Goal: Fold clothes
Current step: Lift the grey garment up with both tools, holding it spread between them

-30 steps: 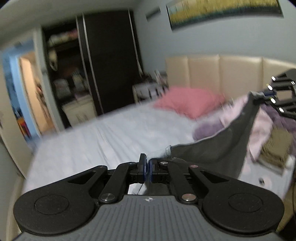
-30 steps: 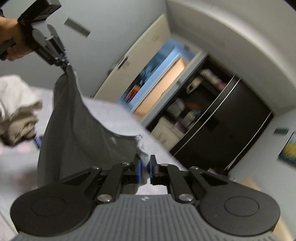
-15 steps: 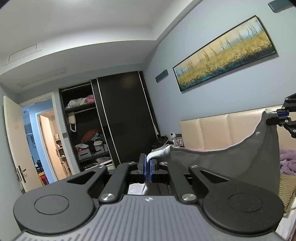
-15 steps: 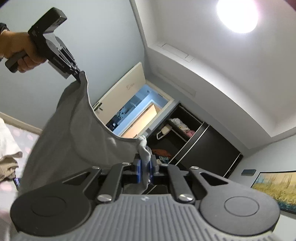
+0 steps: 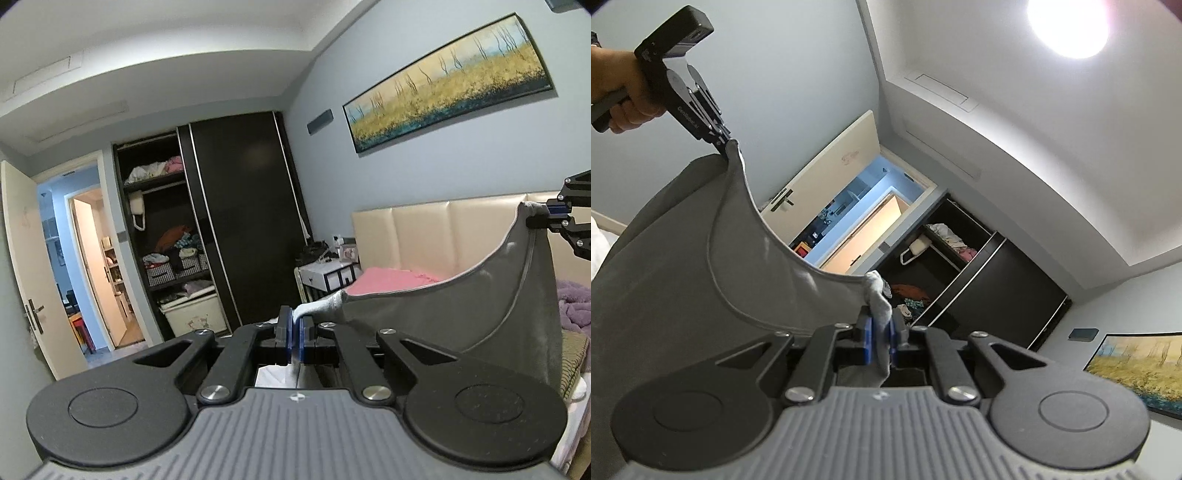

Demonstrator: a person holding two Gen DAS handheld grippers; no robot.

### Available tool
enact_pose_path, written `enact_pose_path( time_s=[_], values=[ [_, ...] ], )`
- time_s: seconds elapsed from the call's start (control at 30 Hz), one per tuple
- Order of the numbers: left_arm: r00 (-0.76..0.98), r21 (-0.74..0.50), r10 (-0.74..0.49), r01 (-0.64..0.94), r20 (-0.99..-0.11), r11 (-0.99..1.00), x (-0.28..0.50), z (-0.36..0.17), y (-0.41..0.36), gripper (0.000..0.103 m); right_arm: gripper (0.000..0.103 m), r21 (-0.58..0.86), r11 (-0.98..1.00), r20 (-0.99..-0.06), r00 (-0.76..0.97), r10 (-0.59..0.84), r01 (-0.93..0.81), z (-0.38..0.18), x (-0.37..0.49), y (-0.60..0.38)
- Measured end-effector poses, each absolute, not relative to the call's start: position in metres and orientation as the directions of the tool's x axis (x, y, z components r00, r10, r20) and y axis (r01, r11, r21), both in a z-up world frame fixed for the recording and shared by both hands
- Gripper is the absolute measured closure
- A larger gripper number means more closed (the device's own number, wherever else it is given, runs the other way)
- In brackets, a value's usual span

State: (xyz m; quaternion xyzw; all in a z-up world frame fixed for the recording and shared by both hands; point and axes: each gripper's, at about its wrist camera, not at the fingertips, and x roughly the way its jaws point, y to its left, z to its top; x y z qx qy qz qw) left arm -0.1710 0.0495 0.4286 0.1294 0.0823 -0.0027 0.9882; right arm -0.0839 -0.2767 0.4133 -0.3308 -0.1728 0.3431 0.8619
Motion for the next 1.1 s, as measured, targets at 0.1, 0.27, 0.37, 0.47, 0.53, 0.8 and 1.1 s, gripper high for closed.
enact_pose_path(
  time_s=[0.1,0.27,0.37,0.47,0.53,0.8,1.1],
  values=[
    [0.987,0.267,0.020,0.023,-0.158,0.963,-0.174,0.432,0.047,0.101,0.093,-0.702,0.529,0.061,0.700,0.712,-0.477,0.412,-0.088,-0.275],
    [0.989,0.270,0.020,0.021,-0.149,0.963,-0.188,0.438,0.043,0.101,0.093,-0.724,0.511,0.062,0.694,0.718,-0.464,0.414,-0.102,-0.281],
    [0.990,0.262,0.013,0.024,-0.138,0.965,-0.198,0.444,0.042,0.101,0.093,-0.725,0.515,0.079,0.689,0.721,-0.456,0.414,-0.110,-0.293],
    [0.991,0.258,0.013,0.022,-0.131,0.966,-0.204,0.450,0.041,0.101,0.093,-0.724,0.521,0.093,0.684,0.724,-0.453,0.420,-0.119,-0.300],
    [0.992,0.261,0.012,0.022,-0.129,0.965,-0.208,0.453,0.039,0.101,0.093,-0.728,0.519,0.097,0.682,0.724,-0.448,0.424,-0.124,-0.302],
    [0.991,0.256,-0.005,0.040,-0.134,0.966,-0.220,0.455,0.037,0.101,0.093,-0.736,0.513,0.104,0.675,0.731,-0.442,0.430,-0.136,-0.310],
    [0.979,0.243,-0.021,0.071,-0.204,0.968,-0.180,0.431,0.051,0.101,0.093,-0.706,0.488,0.004,0.686,0.728,-0.513,0.413,-0.089,-0.293]
  ],
)
